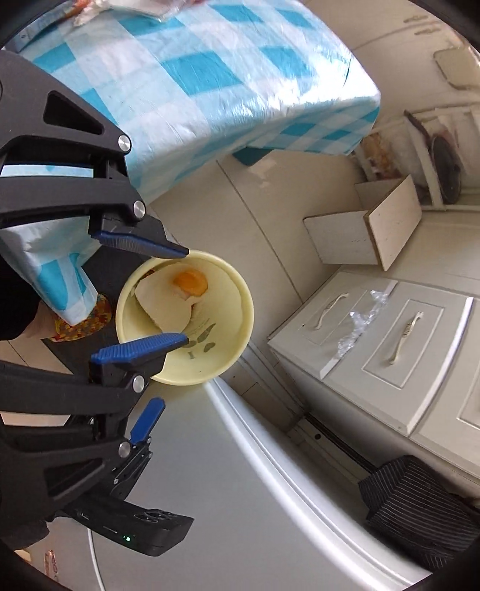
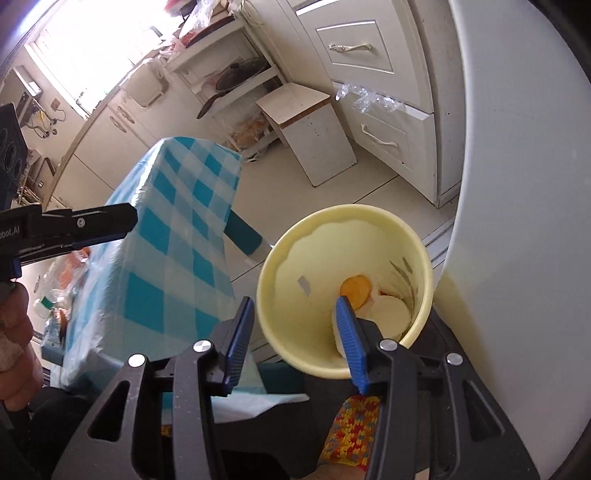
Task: Collect trash
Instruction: 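Carry the peel and tissue to the yellow bin and open both tools, then return both tools over the table toward the remaining trash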
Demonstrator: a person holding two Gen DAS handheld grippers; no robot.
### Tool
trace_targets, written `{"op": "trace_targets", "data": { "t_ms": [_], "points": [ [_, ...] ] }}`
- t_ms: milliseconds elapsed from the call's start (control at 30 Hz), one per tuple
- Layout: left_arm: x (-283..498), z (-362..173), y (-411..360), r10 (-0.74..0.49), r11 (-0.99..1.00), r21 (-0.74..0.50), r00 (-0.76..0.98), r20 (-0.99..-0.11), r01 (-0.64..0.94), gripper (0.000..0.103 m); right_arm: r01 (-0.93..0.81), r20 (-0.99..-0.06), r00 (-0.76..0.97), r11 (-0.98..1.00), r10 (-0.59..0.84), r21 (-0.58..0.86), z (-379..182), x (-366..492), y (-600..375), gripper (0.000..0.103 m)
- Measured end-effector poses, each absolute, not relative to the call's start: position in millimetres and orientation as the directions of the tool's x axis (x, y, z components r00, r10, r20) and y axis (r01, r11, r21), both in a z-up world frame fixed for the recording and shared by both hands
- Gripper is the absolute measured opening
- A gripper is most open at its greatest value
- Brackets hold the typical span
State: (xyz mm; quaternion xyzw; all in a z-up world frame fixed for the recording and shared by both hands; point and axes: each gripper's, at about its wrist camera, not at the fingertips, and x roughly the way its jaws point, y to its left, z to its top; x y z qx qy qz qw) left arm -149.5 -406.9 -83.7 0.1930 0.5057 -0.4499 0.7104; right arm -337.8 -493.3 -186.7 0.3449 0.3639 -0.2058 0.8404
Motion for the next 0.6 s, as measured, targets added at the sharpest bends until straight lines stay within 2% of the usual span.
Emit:
{"op": "trace_targets", "data": {
  "t_ms": [133,333,400,500,600],
  "points": [
    [-160,-58,-372,-0.47,0.55,-0.115,0.193,-0.861,0.827,0.058,0.563,-0.739,0.67,0.702,-0.077,0.437,-171,-348,-467,0.051],
    [-170,-29,-321,-0.475,0.597,-0.035,0.318,-0.821,0.801,0.068,0.506,-0.715,0.696,0.749,-0.063,0.427,-145,-344,-430,0.056],
    [-170,-22,-305,-0.474,0.611,-0.019,0.347,-0.81,0.791,0.069,0.487,-0.707,0.705,0.765,-0.06,0.421,-136,-339,-418,0.057],
    [-169,-14,-285,-0.472,0.631,-0.005,0.379,-0.796,0.776,0.072,0.46,-0.695,0.716,0.79,-0.06,0.405,-122,-329,-403,0.063],
    [-165,-11,-265,-0.46,0.658,0.017,0.419,-0.783,0.753,0.074,0.422,-0.68,0.731,0.815,-0.049,0.396,-108,-317,-387,0.064]
  ]
}}
